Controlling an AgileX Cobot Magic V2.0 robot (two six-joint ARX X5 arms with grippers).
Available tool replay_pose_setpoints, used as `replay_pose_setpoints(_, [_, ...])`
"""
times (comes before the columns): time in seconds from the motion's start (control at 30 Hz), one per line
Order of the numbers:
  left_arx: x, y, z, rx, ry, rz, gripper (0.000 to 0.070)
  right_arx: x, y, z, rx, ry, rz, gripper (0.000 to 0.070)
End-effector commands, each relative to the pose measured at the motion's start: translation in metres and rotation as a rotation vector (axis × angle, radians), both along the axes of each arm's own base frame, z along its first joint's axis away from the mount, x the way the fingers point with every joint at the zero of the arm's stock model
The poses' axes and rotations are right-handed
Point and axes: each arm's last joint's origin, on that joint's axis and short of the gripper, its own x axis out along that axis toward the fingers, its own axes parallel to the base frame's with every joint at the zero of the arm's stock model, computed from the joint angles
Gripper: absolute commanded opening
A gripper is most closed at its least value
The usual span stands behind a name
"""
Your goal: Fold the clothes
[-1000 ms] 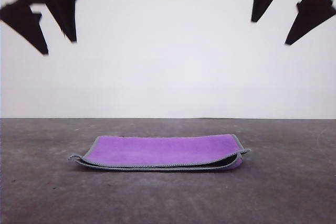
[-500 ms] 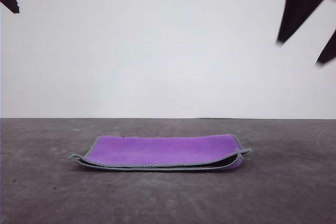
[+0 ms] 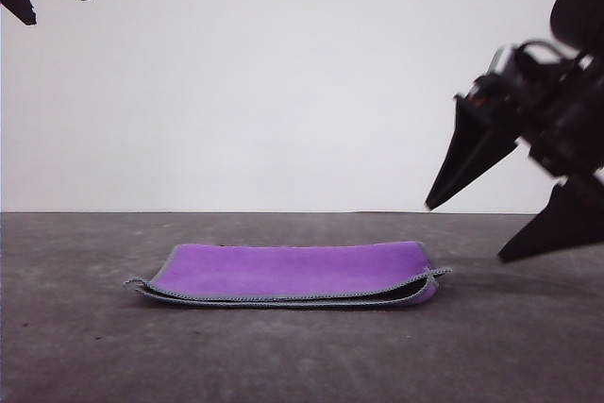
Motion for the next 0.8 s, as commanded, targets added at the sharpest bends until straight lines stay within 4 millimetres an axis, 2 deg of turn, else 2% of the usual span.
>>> replay_pose_setpoints(0.0, [0.004,-0.001,0.000,-0.001,0.000,0.007,0.0446,0.006,0.003,-0.007,0.038,0.045,-0.010,0.0613])
replay_pose_setpoints(0.07, [0.004,-0.001,0.000,-0.001,0.000,0.007,0.0446,0.010,0.006,-0.014,0.054,0.060,-0.012,0.0604])
replay_pose_setpoints(0.2, [0.004,-0.001,0.000,-0.002,0.001,0.010,0.0446,0.016,0.012,-0.024,0.108,0.087,-0.007,0.0535])
replay_pose_setpoints(0.47, [0.004,-0.001,0.000,-0.003,0.001,0.011,0.0446,0.018,0.033,-0.034,0.151,0.107,0.046,0.0525])
replay_pose_setpoints(0.53, [0.004,-0.001,0.000,-0.003,0.002,0.012,0.0446,0.018,0.037,-0.034,0.155,0.095,0.054,0.0422])
replay_pose_setpoints(0.63, [0.004,-0.001,0.000,-0.003,0.003,0.012,0.0446,0.019,0.038,-0.033,0.163,0.090,0.049,0.0106])
replay_pose_setpoints(0.67, [0.004,-0.001,0.000,-0.003,0.003,0.012,0.0446,0.019,0.038,-0.033,0.163,0.090,0.048,0.0032])
replay_pose_setpoints(0.7, [0.004,-0.001,0.000,-0.003,0.003,0.013,0.0446,0.019,0.037,-0.033,0.163,0.090,0.047,0.0001])
replay_pose_setpoints(0.77, [0.004,-0.001,0.000,-0.003,0.003,0.013,0.0446,0.019,0.037,-0.033,0.163,0.089,0.047,0.0000])
